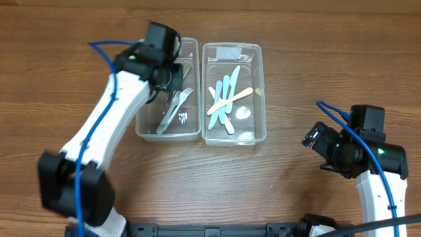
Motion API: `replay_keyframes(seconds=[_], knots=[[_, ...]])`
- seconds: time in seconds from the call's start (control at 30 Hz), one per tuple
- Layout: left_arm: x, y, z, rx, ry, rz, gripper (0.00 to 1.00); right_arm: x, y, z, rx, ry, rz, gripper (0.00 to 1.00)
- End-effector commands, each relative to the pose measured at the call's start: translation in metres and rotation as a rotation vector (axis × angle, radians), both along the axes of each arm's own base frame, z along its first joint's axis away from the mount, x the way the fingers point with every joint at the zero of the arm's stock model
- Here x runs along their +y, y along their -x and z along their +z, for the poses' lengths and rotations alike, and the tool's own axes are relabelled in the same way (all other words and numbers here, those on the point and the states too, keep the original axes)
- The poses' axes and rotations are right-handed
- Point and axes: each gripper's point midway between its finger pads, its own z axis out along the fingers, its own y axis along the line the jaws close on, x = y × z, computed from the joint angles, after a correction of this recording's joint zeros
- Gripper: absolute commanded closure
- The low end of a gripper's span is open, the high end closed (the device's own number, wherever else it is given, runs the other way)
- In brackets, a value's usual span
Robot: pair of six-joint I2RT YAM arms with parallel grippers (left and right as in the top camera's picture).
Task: Pack container
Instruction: 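Carry the silver fork into the left container and open the gripper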
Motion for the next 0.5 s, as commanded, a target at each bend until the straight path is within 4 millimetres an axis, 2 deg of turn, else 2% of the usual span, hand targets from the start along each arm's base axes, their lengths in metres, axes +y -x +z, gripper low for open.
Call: replay_keyframes(seconds=[0.0,0.13,0.17,0.2,0.23,0.27,0.3,0.37,0.4,0.47], knots=[[-0.007,0.0,-0.036,0.085,-0.013,0.031,0.96,0.001,-0.002,0.002,-0.012,-0.001,0.011,0.0],[-0.009,0.002,-0.054,0.135,-0.02,0.026,0.96,0.001,-0.002,0.002,-0.011,-0.001,0.011,0.0],[-0.009,0.003,-0.056,0.142,-0.022,0.026,0.92,0.001,-0.002,0.002,-0.011,-0.001,0.011,0.0],[-0.008,0.004,-0.057,0.145,-0.023,0.026,0.81,0.001,-0.002,0.002,-0.011,-0.001,0.011,0.0],[-0.008,0.004,-0.057,0.145,-0.024,0.026,0.57,0.001,-0.002,0.002,-0.011,-0.001,0.011,0.0],[-0.008,0.004,-0.056,0.145,-0.023,0.025,0.5,0.001,-0.002,0.002,-0.011,-0.001,0.011,0.0],[-0.009,0.003,-0.055,0.141,-0.023,0.022,0.49,0.001,-0.002,0.002,-0.011,-0.001,0.011,0.0],[-0.008,0.0,-0.05,0.125,-0.03,0.016,0.38,0.001,-0.002,0.002,-0.011,-0.001,0.011,0.0],[-0.008,-0.002,-0.045,0.113,-0.031,0.011,0.32,0.001,-0.002,0.002,-0.011,-0.001,0.011,0.0],[-0.007,-0.005,-0.03,0.074,-0.035,0.011,0.27,0.001,-0.003,0.002,-0.015,0.0,0.011,0.0]])
